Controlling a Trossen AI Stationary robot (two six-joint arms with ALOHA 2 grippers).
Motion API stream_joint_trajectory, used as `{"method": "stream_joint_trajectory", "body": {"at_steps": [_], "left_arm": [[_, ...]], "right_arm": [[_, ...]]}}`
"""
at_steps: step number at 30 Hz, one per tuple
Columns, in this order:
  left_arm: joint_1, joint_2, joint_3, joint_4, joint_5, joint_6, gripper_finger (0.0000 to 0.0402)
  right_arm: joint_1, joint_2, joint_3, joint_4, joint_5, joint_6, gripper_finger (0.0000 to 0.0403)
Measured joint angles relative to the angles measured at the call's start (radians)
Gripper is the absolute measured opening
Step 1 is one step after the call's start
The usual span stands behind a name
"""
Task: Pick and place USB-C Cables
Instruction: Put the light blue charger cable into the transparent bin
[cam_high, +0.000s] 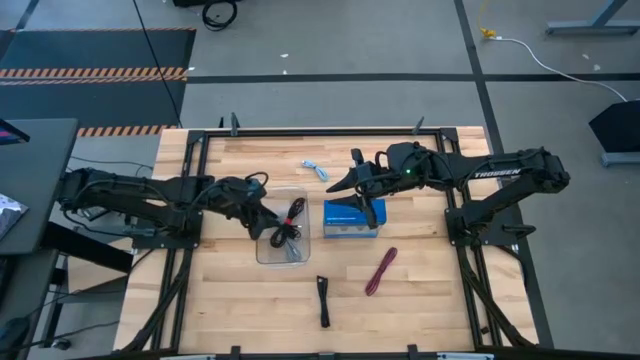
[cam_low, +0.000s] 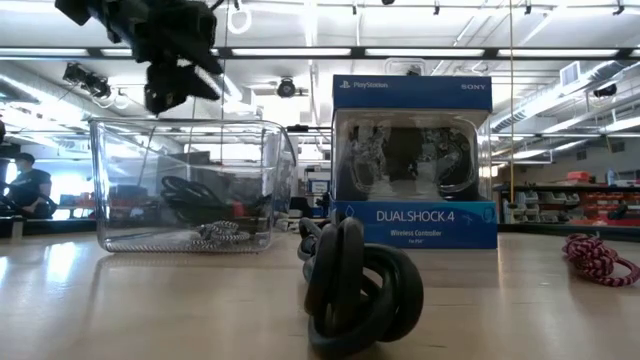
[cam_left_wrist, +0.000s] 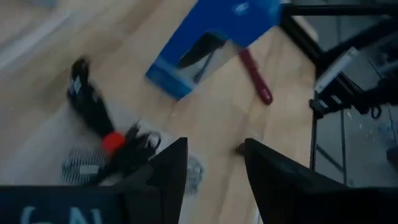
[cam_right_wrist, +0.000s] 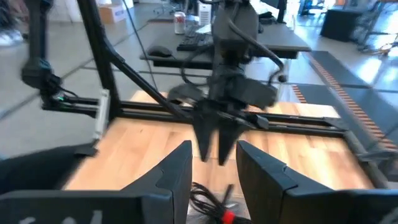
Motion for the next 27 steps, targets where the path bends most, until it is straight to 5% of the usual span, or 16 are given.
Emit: {"method": "stream_joint_trajectory", "body": {"at_steps": [6,8,14,27], "left_arm": [[0.005,-0.032,0.000,0.071,-0.091,0.240,0.0167],[0.012,-0.038,0.001,0.101,-0.140,0.306,0.0167],[0.103,-0.046,0.030,0.051,-0.242,0.455,0.0155],[0.440,0.025,0.234,-0.089,-0.087,0.690,0.0133]], "right_arm": [[-0.015,0.015,0.001,-0.033,0.396,-0.047,0.0130],[-0.040,0.027,0.001,-0.076,0.442,-0.062,0.0130],[-0.135,0.038,0.000,-0.175,0.433,-0.019,0.0130],[-0.376,0.038,0.000,-0.267,0.255,0.059,0.0130]]}}
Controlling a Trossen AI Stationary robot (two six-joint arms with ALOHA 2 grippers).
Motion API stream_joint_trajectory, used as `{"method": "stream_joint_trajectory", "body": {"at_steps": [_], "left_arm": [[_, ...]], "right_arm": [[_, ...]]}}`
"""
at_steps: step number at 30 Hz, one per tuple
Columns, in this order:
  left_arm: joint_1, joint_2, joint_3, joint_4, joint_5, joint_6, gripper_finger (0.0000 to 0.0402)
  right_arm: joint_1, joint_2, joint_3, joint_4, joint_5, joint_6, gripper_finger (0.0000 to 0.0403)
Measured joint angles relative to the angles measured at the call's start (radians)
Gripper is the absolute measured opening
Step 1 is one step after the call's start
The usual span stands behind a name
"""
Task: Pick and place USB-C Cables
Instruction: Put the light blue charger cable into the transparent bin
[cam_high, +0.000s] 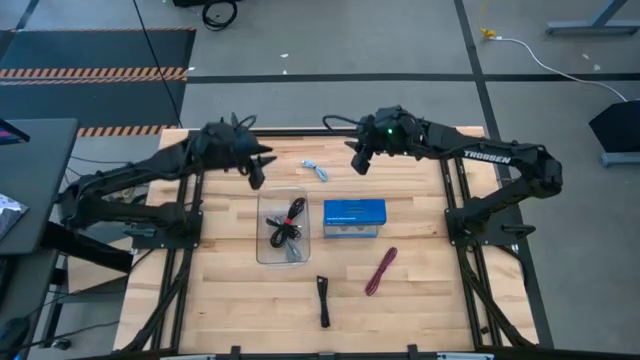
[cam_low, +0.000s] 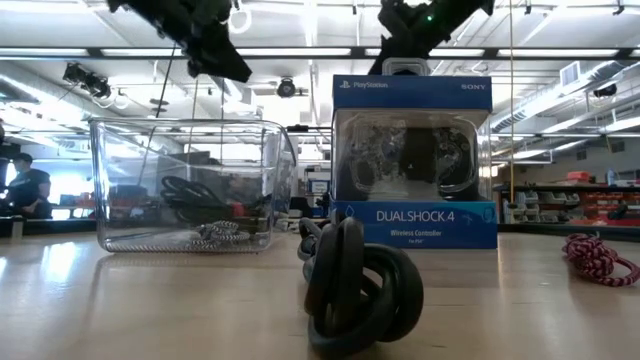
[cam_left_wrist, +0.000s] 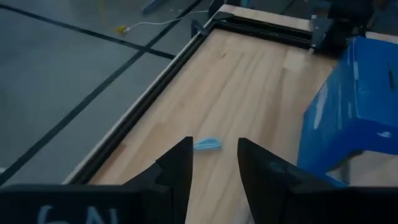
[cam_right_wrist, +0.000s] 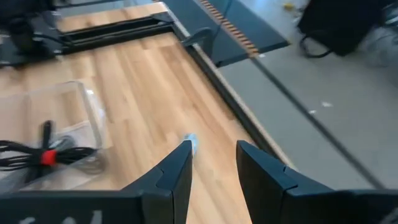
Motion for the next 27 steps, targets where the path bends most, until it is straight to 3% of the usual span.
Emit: {"method": "stream_joint_trajectory", "body": {"at_steps": [5,9,16,27], "left_arm": [[0.112,0.153,0.155,-0.116,0.150,0.097,0.0133],[0.168,0.327,0.320,-0.279,0.210,0.213,0.0132],[0.197,0.617,0.576,-0.504,0.219,0.420,0.0132],[0.159,0.869,0.788,-0.577,0.223,0.610,0.0132]], "right_arm": [[-0.035,0.000,0.000,-0.006,-0.084,0.016,0.0130],[-0.059,0.000,0.000,-0.050,-0.104,0.046,0.0130],[-0.064,0.000,0.000,-0.153,-0.119,0.047,0.0130],[-0.064,-0.012,0.000,-0.229,-0.119,0.042,0.0130]]}}
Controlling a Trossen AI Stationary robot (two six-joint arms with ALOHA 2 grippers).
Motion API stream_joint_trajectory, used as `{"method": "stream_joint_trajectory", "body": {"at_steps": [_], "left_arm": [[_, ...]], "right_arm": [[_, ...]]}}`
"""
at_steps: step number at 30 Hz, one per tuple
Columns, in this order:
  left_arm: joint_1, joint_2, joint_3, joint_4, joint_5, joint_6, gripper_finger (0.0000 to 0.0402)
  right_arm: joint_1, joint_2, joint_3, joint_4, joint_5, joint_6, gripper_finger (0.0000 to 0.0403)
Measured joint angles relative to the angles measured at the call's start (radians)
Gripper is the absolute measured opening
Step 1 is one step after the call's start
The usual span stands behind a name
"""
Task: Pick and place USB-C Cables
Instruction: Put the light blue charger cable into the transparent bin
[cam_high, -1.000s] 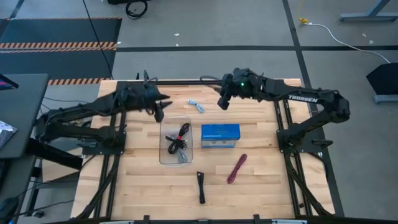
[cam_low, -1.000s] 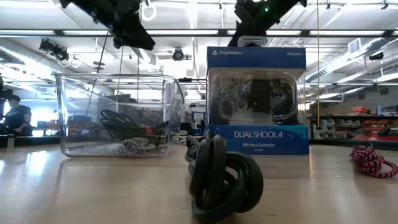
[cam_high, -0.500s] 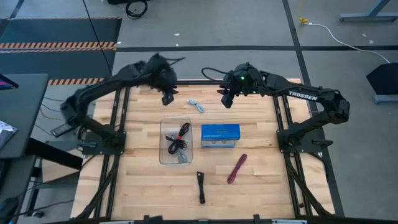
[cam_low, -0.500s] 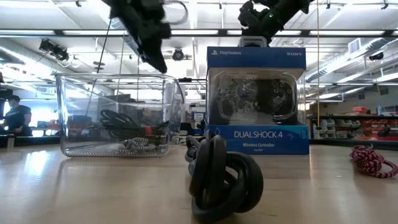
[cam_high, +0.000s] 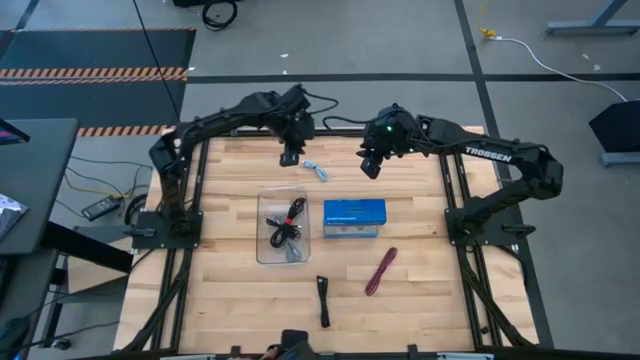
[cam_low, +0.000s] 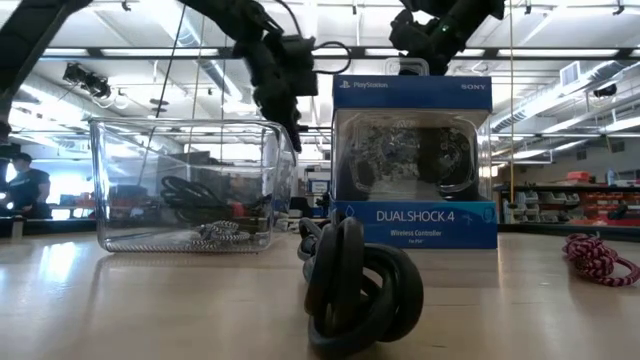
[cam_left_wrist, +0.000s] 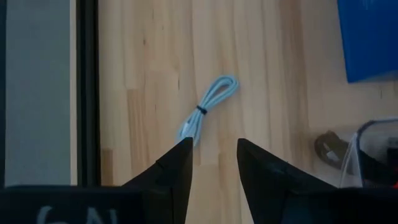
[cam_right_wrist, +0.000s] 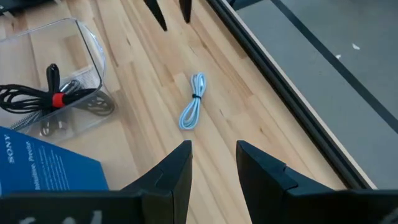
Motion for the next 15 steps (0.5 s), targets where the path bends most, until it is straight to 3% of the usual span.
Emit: {"method": "stream_joint_trajectory", "body": {"at_steps": [15], "left_arm": [[-0.046,0.110,0.013,-0.007,0.023,0.038,0.0132]], "right_arm": [[-0.053,-0.189,0.000,-0.133,0.002,0.080,0.0130]]}}
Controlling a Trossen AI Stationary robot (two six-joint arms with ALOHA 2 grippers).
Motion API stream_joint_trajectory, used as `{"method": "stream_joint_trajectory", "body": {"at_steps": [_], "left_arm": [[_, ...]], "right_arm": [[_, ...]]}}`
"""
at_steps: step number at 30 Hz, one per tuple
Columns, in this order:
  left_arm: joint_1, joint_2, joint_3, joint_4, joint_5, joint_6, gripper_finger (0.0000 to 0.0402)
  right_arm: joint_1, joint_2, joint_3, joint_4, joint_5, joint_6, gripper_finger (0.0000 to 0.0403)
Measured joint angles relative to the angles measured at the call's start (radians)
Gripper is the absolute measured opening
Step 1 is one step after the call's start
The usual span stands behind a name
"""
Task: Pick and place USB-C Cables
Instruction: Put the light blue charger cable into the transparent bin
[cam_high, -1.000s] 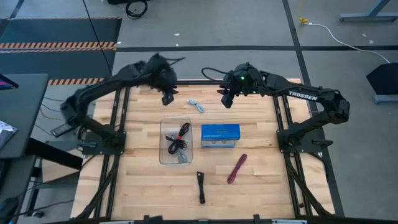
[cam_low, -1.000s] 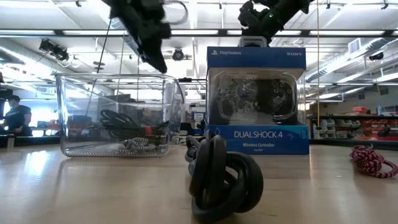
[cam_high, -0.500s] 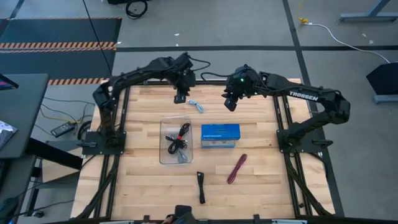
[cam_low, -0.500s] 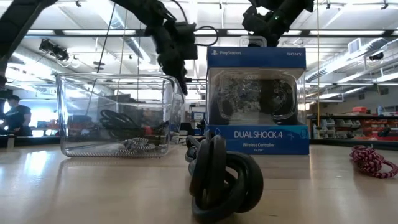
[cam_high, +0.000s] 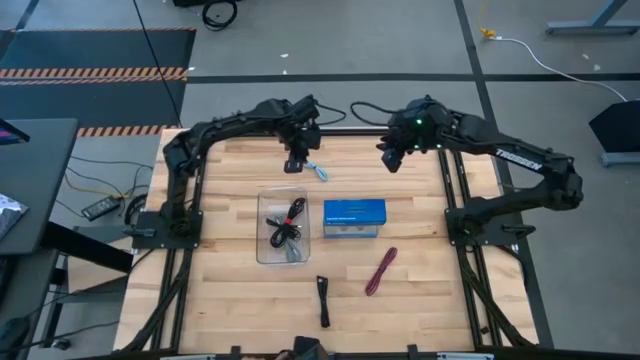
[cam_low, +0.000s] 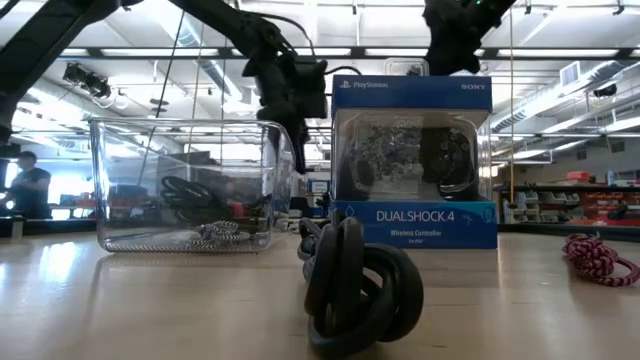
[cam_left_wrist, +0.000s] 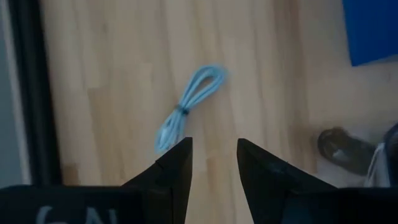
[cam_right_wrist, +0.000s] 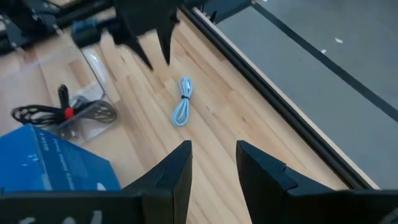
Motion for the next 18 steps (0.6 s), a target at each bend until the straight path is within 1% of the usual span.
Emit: {"method": "stream_joint_trajectory", "body": {"at_steps": [10,18], "left_arm": [[-0.060,0.044,0.000,0.035,-0.006,-0.024,0.0133],[-0.063,0.084,-0.001,0.035,-0.020,-0.020,0.0133]], "right_arm": [[0.049,-0.047,0.000,-0.036,-0.002,0.023,0.0130],[0.090,-0.046,-0.019,-0.064,-0.002,0.001,0.0130]]}}
